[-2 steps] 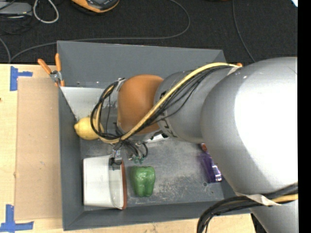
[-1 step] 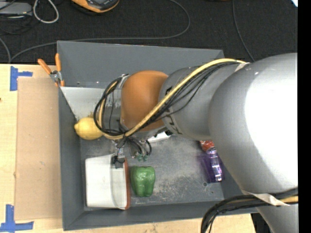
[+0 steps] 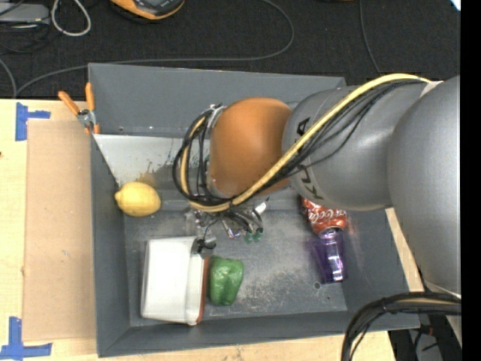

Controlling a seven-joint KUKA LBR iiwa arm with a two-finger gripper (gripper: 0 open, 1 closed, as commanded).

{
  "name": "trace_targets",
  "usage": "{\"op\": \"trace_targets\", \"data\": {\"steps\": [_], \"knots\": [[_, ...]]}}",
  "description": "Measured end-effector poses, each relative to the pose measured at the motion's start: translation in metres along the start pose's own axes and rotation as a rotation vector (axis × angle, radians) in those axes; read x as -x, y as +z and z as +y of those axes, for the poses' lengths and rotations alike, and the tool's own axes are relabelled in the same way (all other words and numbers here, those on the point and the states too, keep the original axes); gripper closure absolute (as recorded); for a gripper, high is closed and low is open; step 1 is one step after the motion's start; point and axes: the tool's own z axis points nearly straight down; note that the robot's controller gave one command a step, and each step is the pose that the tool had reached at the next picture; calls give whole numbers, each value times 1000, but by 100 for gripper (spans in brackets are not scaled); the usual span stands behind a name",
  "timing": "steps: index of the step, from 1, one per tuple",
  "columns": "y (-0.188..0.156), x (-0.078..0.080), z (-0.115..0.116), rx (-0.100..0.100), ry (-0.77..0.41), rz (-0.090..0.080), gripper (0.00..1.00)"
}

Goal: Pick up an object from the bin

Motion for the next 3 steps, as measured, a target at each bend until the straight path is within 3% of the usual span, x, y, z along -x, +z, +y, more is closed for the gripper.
{"op": "trace_targets", "data": {"steps": [1, 2, 3], "knots": [[81, 58, 43, -16, 11, 32, 100], [79, -24, 29, -3, -142, 3, 100], [78, 43, 62, -15, -94, 26, 100]]}}
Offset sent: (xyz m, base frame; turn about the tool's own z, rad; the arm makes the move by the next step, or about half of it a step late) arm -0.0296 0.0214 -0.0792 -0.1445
